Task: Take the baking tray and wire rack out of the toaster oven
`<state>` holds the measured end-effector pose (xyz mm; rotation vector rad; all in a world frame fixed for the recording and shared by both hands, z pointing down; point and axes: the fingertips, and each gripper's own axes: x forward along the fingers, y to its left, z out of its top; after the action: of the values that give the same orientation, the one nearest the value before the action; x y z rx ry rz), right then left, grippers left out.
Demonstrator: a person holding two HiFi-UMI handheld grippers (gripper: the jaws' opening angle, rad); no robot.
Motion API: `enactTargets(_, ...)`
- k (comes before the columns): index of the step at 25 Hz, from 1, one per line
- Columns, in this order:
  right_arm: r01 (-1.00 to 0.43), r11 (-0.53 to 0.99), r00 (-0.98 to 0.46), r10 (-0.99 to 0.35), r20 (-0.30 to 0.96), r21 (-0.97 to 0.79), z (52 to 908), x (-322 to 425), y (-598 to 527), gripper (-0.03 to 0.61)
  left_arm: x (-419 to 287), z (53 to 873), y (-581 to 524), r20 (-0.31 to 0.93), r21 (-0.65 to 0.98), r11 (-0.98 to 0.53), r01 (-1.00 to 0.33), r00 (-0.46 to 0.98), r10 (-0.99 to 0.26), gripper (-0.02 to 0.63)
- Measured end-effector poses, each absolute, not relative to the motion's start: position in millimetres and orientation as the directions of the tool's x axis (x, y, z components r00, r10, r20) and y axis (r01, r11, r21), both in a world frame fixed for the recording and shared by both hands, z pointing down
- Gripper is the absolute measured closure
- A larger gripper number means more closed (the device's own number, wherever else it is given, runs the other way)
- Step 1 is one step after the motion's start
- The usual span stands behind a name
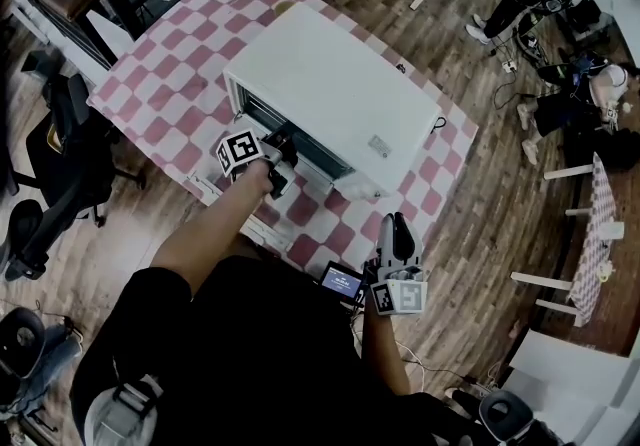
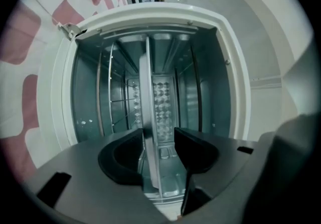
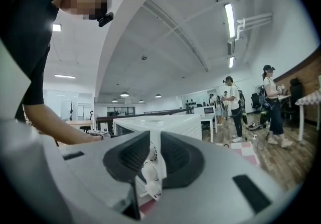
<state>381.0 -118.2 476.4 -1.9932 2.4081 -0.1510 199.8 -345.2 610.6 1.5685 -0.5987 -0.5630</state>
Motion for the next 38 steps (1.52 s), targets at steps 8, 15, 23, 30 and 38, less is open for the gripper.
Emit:
enactTargets(8, -0.98, 0.163, -0.17, -0.984, 0.053, -0.111, 482.1, 386.0, -117.1, 0.509, 204.9, 626.0, -356.9, 0.046, 0.999, 0.014, -0.05, 0.723, -0.689, 0.538)
enactTargets(15, -0.982, 0.149, -0.155, -0.987, 0.044, -0.118, 481.7, 389.4, -115.1, 0.509, 201.1, 627.9, -352.0, 0.047, 0.999, 0.032, -0.035, 0.718, -0.694, 0.543)
enactTargets(23, -0.979, 0.16, -0.165, -0.986, 0.031, -0.128, 478.4, 379.7, -109.0, 0.51, 177.0, 628.3, -314.2, 0.05, 0.998, 0.052, -0.019, 0.711, -0.701, 0.545)
enactTargets(30, -0.975, 0.187, -0.189, -0.982, 0.011, -0.123, 475.4, 360.9, -105.4, 0.509, 144.4, 632.8, -273.8, 0.065, 0.998, 0.058, -0.033, 0.708, -0.703, 0.549)
enactTargets(38, -0.961, 0.247, -0.251, -0.968, 0.015, -0.126, 480.9, 330.3, -106.5, 0.509, 109.3, 632.2, -228.1, 0.089, 0.995, 0.087, -0.039, 0.703, -0.706, 0.551)
